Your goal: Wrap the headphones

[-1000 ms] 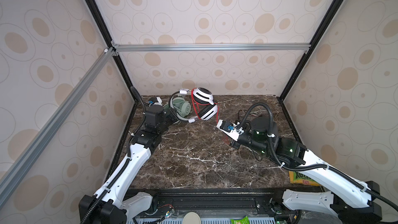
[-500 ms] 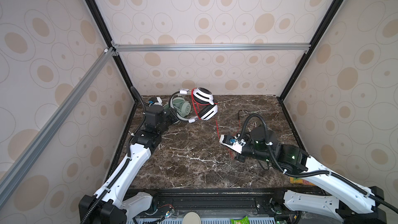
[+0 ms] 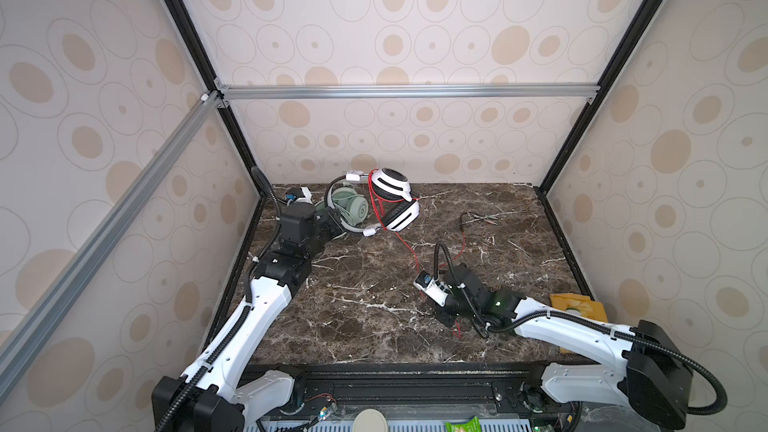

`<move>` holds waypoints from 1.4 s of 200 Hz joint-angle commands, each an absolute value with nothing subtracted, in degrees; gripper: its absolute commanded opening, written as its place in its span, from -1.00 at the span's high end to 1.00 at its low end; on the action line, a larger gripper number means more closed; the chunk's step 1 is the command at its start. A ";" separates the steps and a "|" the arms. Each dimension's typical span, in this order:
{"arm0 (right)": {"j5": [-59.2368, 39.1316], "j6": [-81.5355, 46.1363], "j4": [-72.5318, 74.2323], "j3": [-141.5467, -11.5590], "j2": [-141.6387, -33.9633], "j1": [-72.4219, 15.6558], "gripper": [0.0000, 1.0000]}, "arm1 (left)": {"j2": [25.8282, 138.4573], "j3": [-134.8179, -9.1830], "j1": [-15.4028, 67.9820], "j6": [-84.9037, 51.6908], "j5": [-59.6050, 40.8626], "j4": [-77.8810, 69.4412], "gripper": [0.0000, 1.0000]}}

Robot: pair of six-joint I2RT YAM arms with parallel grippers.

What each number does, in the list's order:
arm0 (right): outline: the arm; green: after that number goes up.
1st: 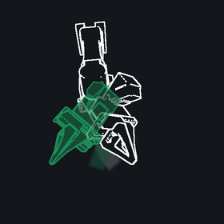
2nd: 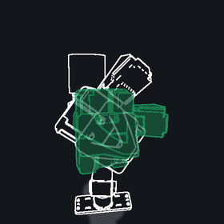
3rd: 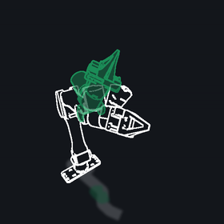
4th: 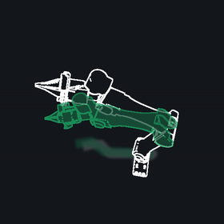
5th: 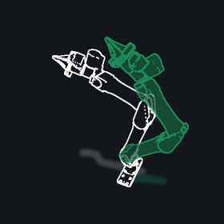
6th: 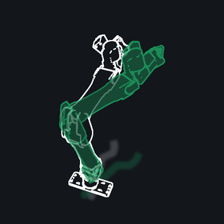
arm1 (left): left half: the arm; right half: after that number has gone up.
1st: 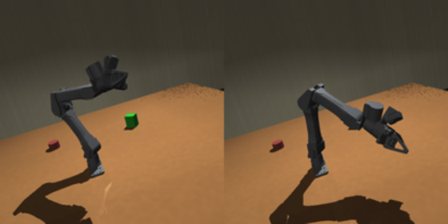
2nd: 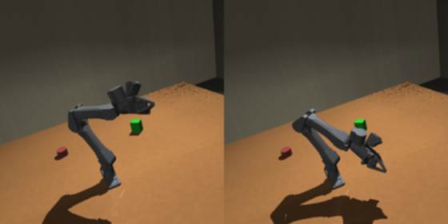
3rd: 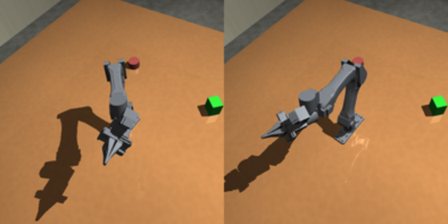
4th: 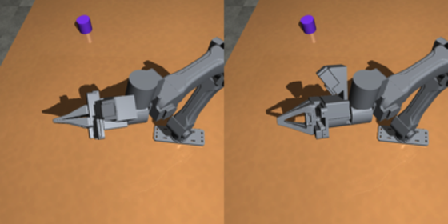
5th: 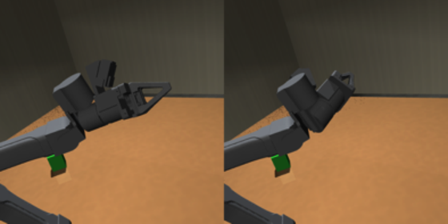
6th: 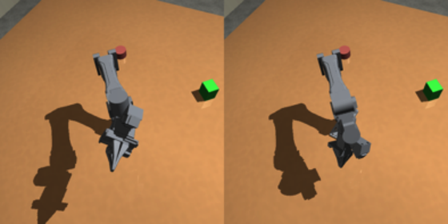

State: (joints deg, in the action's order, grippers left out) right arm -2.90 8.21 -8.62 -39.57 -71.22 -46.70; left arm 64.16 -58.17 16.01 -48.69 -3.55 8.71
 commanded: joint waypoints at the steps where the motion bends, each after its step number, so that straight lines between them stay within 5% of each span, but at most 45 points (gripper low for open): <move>1: -7.70 4.43 -4.53 -41.63 -72.99 -44.12 0.28 | 61.80 -59.50 15.51 -50.87 -4.27 4.14 1.00; 65: -22.04 -0.96 1.88 -46.99 -79.73 -34.30 0.09 | 61.61 -59.41 15.55 -50.73 -4.13 4.08 1.00; 125: -32.65 -7.33 12.85 -58.55 -98.78 -30.46 0.07 | 61.77 -59.50 15.56 -50.74 -4.23 4.12 1.00; 200: -37.70 -16.45 23.25 -71.43 -119.49 -29.33 0.13 | 62.14 -59.49 15.49 -50.98 -4.88 3.90 1.00; 280: -41.62 -27.99 32.68 -77.33 -128.19 -29.49 0.23 | 61.90 -59.50 15.46 -50.89 -4.66 4.10 1.00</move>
State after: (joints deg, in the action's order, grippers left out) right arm -39.46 -23.73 28.60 -75.33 -126.30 -29.50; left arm 63.83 -58.17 16.01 -48.69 -3.99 8.69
